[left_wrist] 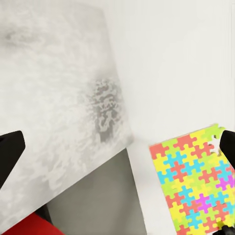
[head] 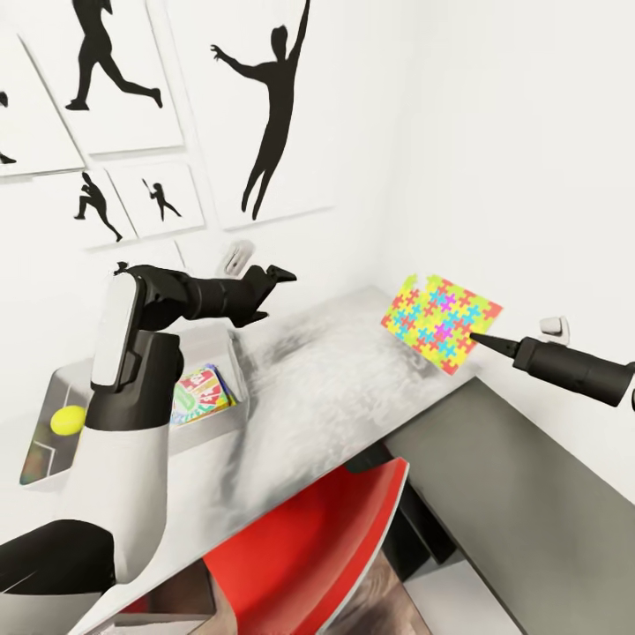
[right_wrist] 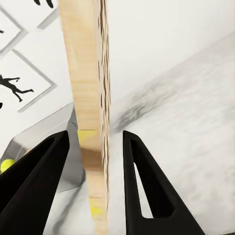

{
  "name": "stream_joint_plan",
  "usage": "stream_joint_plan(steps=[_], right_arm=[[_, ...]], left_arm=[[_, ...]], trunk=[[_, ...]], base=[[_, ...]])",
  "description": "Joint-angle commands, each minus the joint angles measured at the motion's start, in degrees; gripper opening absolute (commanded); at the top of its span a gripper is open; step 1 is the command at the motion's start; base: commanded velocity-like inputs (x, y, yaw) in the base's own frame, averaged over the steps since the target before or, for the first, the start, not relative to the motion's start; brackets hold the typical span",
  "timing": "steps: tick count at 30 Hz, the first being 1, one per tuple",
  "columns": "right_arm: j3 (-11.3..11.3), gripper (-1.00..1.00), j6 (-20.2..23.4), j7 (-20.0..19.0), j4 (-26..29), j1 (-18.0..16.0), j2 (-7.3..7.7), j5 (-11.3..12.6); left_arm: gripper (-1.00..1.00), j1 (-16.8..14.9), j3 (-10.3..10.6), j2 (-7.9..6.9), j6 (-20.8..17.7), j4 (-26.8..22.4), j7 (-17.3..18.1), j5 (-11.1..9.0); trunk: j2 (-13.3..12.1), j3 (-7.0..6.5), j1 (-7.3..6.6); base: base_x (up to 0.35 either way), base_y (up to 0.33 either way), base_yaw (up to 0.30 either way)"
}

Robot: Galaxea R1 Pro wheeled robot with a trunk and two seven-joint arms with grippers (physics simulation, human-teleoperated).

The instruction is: Put all the toys in the child's room - the three board games (two on the bed and one on the table), the two jigsaw puzzles on the table, and the tennis ball on the table - inside the toy box on the table in the child's room.

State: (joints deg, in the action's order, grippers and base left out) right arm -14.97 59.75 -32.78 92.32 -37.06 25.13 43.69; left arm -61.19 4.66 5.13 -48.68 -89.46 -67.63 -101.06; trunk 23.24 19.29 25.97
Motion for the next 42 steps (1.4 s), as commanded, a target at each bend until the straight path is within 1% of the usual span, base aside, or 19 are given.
stream_joint_plan(steps=[1, 6, 10, 12, 13, 15, 16, 18, 19, 21, 24, 26, 27, 28, 29, 31, 32, 38, 42], right_arm=[[-0.07, -1.00, 0.25, -0.44, 0.04, 0.00, 0.01, -0.37], [0.09, -1.00, 0.25, -0.45, 0.18, 0.14, 0.01, -0.28], [0.11, -1.00, 0.25, -0.50, 0.22, 0.12, 0.12, -0.24], [0.11, -1.00, 0.25, -1.21, 0.22, 0.15, 0.96, 0.26], [0.15, -1.00, 0.25, -2.56, 0.22, 0.18, 2.06, 1.31], [0.28, -1.00, 0.25, -4.22, 0.22, 0.23, 3.36, 2.71], [0.59, -1.00, 0.25, -5.71, 0.22, 0.26, 4.68, 4.00], [1.19, -1.00, 0.25, -6.76, 0.23, 0.26, 5.86, 4.95], [2.51, -1.00, 0.25, -7.91, 0.23, 0.18, 7.27, 6.15], [3.17, -1.00, 0.25, -8.18, 0.23, 0.07, 7.63, 6.47], [4.95, -1.00, 0.25, -8.51, 0.23, -0.19, 8.01, 6.79], [6.16, -1.00, 0.25, -8.65, 0.23, -0.35, 8.14, 6.94], [6.71, -1.00, 0.25, -8.70, 0.23, -0.42, 8.18, 7.05], [7.06, -1.00, 0.25, -8.74, 0.23, -0.47, 8.21, 7.23], [7.45, -1.00, 0.25, -8.90, 0.23, -0.52, 8.29, 7.93], [7.72, -1.00, 0.25, -9.02, 0.23, -0.54, 8.32, 8.30], [9.19, -1.00, 0.25, -9.12, 0.23, -0.62, 8.34, 8.61], [9.79, -1.00, 0.25, -9.15, 0.23, -0.65, 8.36, 8.69], [10.06, -1.00, 0.25, -9.15, 0.23, -0.46, 8.33, 8.67]], left_arm=[[1.00, -0.07, -0.30, 0.02, -0.25, -0.02, -0.61, -0.45], [1.00, -0.01, -1.55, -0.09, -0.19, -0.01, -0.88, -0.53], [1.00, 0.07, -1.61, -0.45, -0.18, -0.09, -0.98, -0.57], [1.00, 0.32, -1.60, -0.99, -0.23, -0.20, -0.95, -0.63], [1.00, 0.56, -1.59, -1.38, -0.33, -0.31, -0.91, -0.67], [1.00, 0.74, -1.59, -1.90, -0.51, -0.59, -0.80, -0.72], [1.00, 0.86, -1.59, -2.62, -0.65, -1.21, -0.72, -0.75], [1.00, 0.96, -1.56, -3.45, -0.73, -1.73, -0.67, -0.79], [1.00, 1.15, -1.51, -5.14, -0.82, -2.27, -0.61, -0.91], [1.00, 1.31, -1.55, -5.80, -0.85, -2.40, -0.60, -1.09], [1.00, 2.15, -2.42, -6.68, -0.87, -2.55, -0.38, -2.75], [1.00, 3.02, -4.64, -7.21, -1.00, -2.59, -0.14, -5.58], [1.00, 3.42, -6.01, -7.66, -1.35, -2.61, -0.04, -7.69], [1.00, 3.81, -6.93, -8.27, -1.90, -2.62, 0.07, -9.35], [1.00, 5.11, -8.08, -9.56, -2.83, -2.64, 0.49, -11.20], [1.00, 5.86, -8.65, -10.34, -3.20, -2.64, 1.54, -11.85], [1.00, 6.52, -9.11, -11.36, -3.52, -2.64, 4.47, -12.43], [1.00, 6.77, -9.17, -11.62, -3.61, -2.65, 5.59, -12.58], [1.00, 6.79, -9.22, -11.64, -3.58, -2.58, 5.66, -12.57]], trunk=[[-0.32, -0.18, -0.19], [-0.32, -0.65, -0.19], [-0.32, -1.02, -0.19], [-0.32, -1.21, -0.19], [-0.32, -1.30, -0.19], [-0.32, -1.49, -0.19], [-0.32, -1.58, -0.19], [-0.32, -1.77, -0.19], [-0.32, -1.86, -0.19], [-0.32, -2.05, -0.19], [-0.32, -2.32, -0.19], [-0.32, -2.51, -0.19], [-0.32, -2.60, -0.19], [-0.32, -2.69, -0.19], [-0.32, -2.77, -0.19], [-0.32, -2.94, -0.19], [-0.32, -3.02, -0.19], [-0.32, -3.44, -0.19], [-0.32, -3.55, -0.19]], base=[[-0.006, 0.000, 0.073], [-0.002, 0.000, 0.078], [0.000, 0.000, 0.081], [0.000, 0.000, 0.086], [0.000, 0.000, 0.092], [0.000, 0.000, 0.095], [0.000, 0.000, 0.098], [0.000, 0.000, 0.100], [0.000, 0.000, 0.101], [0.000, 0.000, 0.101], [0.000, 0.000, 0.103], [0.000, 0.000, 0.111], [0.000, 0.000, 0.117], [0.000, 0.000, 0.124], [0.000, 0.000, 0.152], [0.000, 0.000, 0.169], [0.000, 0.000, 0.176], [-0.007, 0.018, 0.214], [-0.112, 0.235, 0.182]])
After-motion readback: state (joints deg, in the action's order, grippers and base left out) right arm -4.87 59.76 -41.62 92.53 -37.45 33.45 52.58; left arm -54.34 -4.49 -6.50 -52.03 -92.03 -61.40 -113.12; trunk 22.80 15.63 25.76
